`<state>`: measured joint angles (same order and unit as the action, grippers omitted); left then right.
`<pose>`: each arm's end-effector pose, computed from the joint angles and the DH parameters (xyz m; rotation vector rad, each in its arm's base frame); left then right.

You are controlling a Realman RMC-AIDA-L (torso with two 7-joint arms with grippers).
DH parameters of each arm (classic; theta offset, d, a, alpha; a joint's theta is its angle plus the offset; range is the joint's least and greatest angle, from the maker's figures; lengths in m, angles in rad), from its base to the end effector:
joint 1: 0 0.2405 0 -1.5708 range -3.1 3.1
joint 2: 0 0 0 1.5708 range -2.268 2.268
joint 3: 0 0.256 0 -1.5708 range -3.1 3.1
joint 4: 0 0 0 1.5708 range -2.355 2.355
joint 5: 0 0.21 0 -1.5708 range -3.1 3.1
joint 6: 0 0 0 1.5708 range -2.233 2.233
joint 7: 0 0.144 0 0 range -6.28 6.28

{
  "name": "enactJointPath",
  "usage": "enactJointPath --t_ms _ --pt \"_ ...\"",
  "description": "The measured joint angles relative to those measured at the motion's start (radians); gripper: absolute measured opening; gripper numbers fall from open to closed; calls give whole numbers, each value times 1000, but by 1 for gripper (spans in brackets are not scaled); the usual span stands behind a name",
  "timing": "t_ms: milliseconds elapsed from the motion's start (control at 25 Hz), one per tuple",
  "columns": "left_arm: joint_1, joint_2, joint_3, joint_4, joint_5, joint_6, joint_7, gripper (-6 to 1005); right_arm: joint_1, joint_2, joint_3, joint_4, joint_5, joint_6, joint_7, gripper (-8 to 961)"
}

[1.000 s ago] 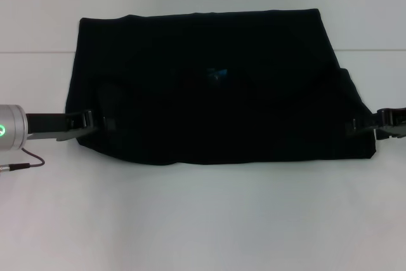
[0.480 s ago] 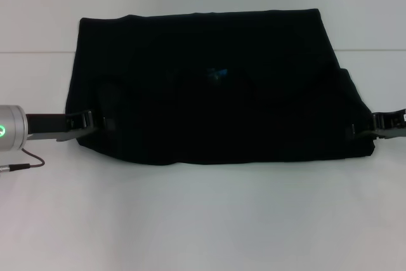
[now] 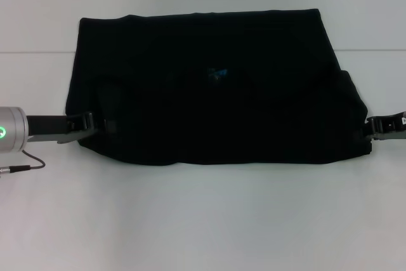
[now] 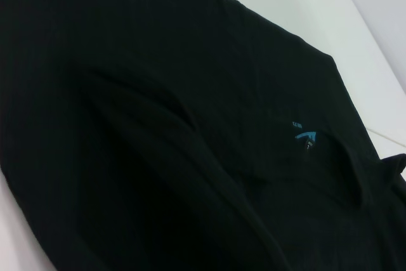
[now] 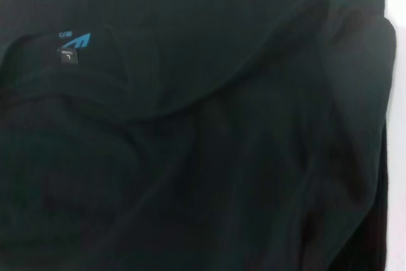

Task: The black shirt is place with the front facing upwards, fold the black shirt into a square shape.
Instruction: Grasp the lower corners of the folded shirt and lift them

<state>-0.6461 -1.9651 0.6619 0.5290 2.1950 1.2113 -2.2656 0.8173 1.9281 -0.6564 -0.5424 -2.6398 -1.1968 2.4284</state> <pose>-0.3032 0.3856 0.0246 -2.1160 -1.7125 -0.4969 0.2916 0.4166 0.0401 -2.1483 1.5882 -0.0136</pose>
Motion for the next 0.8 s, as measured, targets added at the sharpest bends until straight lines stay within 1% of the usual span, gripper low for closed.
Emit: enactJointPath --t_ms 200,280,440,480,520,680,800 --pt "-1 8 -1 -3 0 27 14 27 -11 -2 2 -31 6 -32 -11 88" --pt "-2 10 -3 -3 -1 49 21 27 -18 -6 15 -48 14 -69 -29 68" --pt "-4 24 -5 -8 -3 115 18 27 -38 -18 19 -83 33 -185 -70 39" --pt "-4 28 -5 -11 -3 145 17 27 -49 -22 12 -90 29 -236 -86 38" --pt "-4 31 -5 -14 -3 171 16 27 -49 -22 12 -90 29 -236 -86 38" --pt "8 45 -5 -16 1 307 6 27 -81 -34 8 -93 27 -369 -160 37" --pt "22 55 -4 -15 22 413 1 28 -106 -40 5 -93 26 -483 -238 39"
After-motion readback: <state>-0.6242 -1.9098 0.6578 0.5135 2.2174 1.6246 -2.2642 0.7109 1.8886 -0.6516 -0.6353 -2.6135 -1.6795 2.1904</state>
